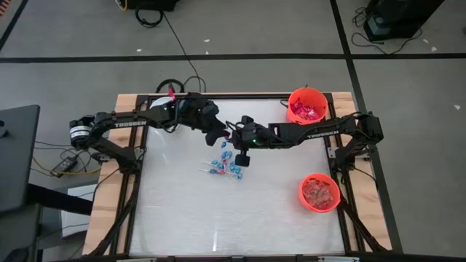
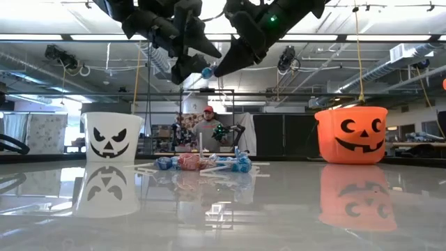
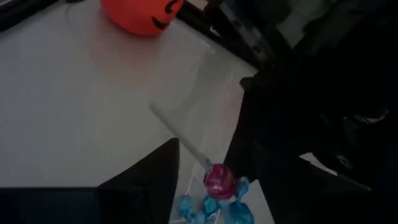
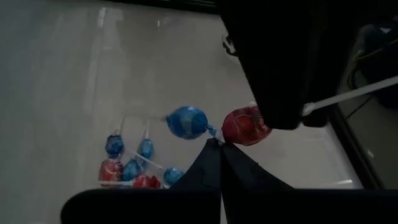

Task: Sort candy by brand, put in halloween buckets
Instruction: Put the red candy into the white bucket

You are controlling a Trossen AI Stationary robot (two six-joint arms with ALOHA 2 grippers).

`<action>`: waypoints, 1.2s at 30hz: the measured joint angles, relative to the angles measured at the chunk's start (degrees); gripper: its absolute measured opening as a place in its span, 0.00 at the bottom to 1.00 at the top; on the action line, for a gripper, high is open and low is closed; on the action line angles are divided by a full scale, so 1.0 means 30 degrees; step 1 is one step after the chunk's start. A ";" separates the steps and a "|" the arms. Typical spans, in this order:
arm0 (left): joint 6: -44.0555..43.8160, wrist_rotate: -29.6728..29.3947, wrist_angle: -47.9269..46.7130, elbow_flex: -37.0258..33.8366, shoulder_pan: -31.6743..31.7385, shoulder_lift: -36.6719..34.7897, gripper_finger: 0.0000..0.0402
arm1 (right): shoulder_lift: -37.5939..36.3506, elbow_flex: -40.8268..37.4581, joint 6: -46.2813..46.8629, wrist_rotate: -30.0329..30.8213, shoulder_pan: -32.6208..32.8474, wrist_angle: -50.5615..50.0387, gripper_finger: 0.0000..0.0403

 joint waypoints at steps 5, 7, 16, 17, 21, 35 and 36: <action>-0.0128 -0.0229 -0.0131 0.0000 0.0007 -0.0007 0.33 | 0.0000 0.0000 -0.0148 0.0303 0.0030 0.0059 0.01; -0.0013 -0.0228 -0.0137 0.0000 0.0007 -0.0007 0.21 | 0.0000 0.0000 -0.0149 0.0345 0.0036 0.0074 0.00; 0.0385 -0.0227 0.0002 0.0000 0.0059 -0.0015 0.01 | 0.0000 0.0000 0.0378 0.0083 0.0015 0.0102 0.12; 0.0395 -0.0267 -0.0122 0.0000 0.0157 -0.0040 0.01 | 0.0000 0.0000 0.0635 0.0042 0.0015 0.0116 0.15; 0.0960 -0.0666 -0.0943 0.0000 0.0947 -0.0440 0.01 | 0.0000 0.0000 0.2297 -0.0036 -0.0022 -0.0022 0.26; 0.4936 -0.7191 -0.9120 -0.0022 0.7947 -0.4168 0.01 | 0.0168 0.0000 0.4679 -0.0029 -0.0036 -0.2688 0.39; 0.5036 -0.7186 -0.9256 -0.0011 0.8521 -0.4324 0.01 | 0.0168 0.0000 0.4718 -0.0034 -0.0036 -0.2687 0.39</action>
